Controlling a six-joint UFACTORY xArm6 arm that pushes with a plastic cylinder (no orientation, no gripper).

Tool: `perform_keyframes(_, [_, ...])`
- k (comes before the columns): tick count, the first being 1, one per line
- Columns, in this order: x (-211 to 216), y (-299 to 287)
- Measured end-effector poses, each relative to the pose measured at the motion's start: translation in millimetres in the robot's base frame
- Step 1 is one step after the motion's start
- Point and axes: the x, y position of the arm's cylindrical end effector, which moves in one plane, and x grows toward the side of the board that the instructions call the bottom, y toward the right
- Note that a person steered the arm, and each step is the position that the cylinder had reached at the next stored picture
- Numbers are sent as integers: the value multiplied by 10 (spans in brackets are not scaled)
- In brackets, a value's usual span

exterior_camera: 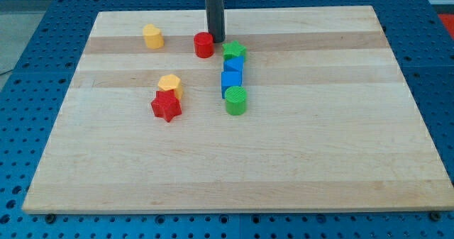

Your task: Push the red circle right a bit

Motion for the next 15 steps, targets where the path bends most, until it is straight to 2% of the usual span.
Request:
perform_keyframes(2, [0,143])
perform_keyframes(3, [-215,60])
perform_keyframes(4, [-438,-300])
perform_keyframes(6, [-325,-2149])
perform_keyframes(7, [136,-2600])
perform_keyframes(8, [579,-2514])
perform_keyframes(9, [872,-1988])
perform_keyframes(10, [864,-1382])
perform_keyframes(12, [356,-589])
perform_keyframes(13, [289,-351])
perform_keyframes(14, [466,-347])
perform_keyframes(15, [311,-99])
